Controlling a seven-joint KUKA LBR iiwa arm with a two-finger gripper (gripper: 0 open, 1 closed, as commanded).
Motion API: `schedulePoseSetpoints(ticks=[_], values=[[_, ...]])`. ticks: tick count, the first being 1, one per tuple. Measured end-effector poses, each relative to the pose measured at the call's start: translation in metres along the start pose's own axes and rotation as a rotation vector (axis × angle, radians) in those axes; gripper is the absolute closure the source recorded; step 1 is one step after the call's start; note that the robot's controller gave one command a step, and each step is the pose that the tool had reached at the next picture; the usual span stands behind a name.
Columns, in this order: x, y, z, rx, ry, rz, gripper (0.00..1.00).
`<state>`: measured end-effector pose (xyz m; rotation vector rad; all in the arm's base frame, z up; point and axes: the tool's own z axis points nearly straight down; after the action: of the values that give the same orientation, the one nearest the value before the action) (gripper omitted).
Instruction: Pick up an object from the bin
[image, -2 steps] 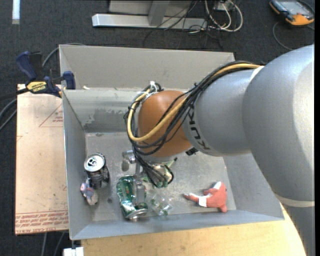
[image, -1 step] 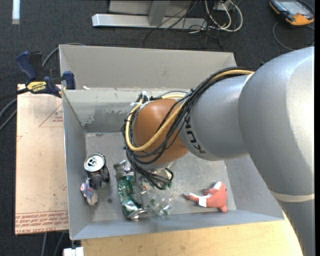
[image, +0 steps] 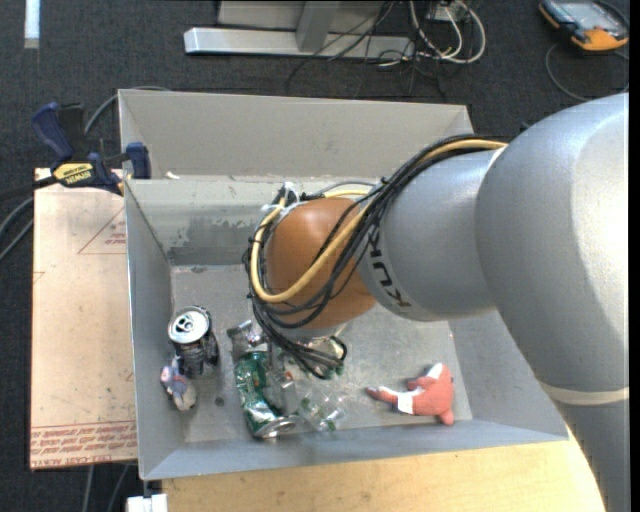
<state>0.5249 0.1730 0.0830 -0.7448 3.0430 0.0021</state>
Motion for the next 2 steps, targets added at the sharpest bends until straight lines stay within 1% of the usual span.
schedulePoseSetpoints(ticks=[1, 2], values=[[0.004, 0.001, -0.074, -0.003, 0.006, 0.036, 1.0], [-0.009, -0.003, -0.089, -0.001, -0.001, 0.0, 1.0]])
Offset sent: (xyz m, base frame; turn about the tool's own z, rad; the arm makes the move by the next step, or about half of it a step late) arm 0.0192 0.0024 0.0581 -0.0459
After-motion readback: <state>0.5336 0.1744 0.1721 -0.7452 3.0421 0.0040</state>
